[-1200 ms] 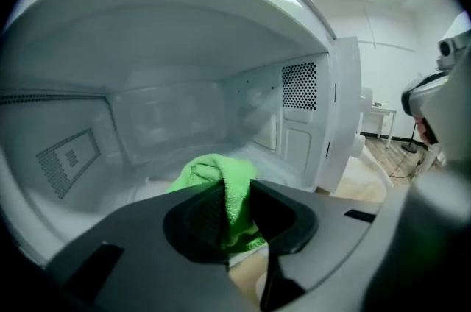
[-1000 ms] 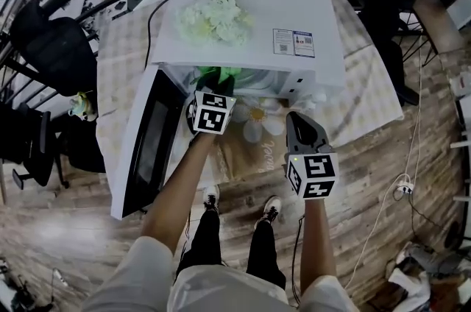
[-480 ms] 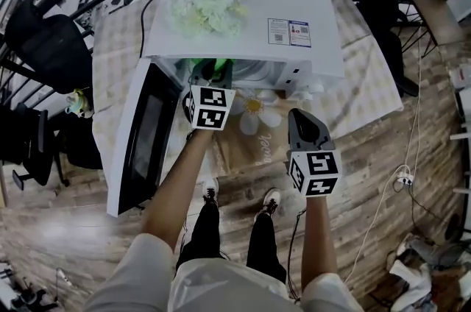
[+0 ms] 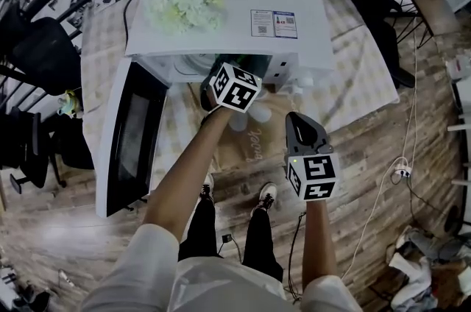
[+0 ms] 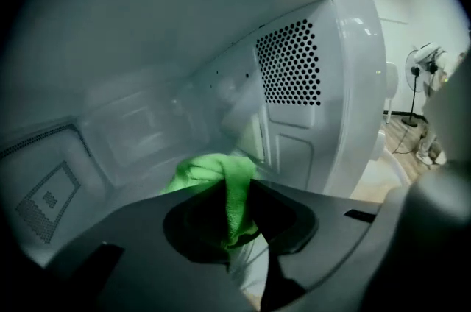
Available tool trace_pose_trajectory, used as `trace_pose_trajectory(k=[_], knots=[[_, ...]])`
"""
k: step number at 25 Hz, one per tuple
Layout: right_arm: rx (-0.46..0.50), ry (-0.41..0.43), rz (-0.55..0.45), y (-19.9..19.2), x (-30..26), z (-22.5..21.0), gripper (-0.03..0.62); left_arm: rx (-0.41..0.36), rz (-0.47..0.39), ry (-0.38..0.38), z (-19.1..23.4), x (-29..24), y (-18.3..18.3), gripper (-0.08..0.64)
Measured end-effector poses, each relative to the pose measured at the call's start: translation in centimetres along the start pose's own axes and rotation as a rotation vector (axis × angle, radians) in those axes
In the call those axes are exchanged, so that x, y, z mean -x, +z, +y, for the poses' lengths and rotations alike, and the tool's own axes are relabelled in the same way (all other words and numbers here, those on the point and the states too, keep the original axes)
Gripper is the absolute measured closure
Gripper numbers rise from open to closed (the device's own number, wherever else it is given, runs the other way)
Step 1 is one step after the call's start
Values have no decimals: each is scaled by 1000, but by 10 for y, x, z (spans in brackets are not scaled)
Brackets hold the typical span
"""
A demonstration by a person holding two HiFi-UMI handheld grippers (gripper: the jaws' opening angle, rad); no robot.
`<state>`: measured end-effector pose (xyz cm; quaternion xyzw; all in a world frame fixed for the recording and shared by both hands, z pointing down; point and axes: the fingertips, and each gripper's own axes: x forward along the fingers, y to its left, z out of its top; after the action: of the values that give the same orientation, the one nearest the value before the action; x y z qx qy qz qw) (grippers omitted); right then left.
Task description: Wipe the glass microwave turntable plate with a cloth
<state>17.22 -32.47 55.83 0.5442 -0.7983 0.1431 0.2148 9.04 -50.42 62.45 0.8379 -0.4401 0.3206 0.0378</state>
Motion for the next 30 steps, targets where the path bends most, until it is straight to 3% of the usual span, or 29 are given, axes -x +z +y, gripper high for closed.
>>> trace_pose_trajectory(k=[10, 16, 18, 21, 25, 28, 30], knots=[[13, 29, -9, 9, -10, 20, 578, 139, 1, 71, 42, 44, -47, 463], [18, 33, -13, 13, -14, 29, 577, 168, 56, 222, 96, 69, -81, 463], [17, 31, -13, 13, -14, 29, 577, 166, 63, 261, 110, 76, -83, 463], [13, 26, -6, 11, -14, 28, 577, 188, 2, 275, 116, 82, -66, 463], [15, 18, 2, 8, -10, 22, 577, 137, -119, 230, 96, 72, -23, 462], [15, 5, 11, 4, -7, 13, 577, 35, -180, 166, 65, 51, 10, 463], [19, 1, 21, 1, -5, 9, 577, -47, -176, 120, 43, 32, 22, 463]])
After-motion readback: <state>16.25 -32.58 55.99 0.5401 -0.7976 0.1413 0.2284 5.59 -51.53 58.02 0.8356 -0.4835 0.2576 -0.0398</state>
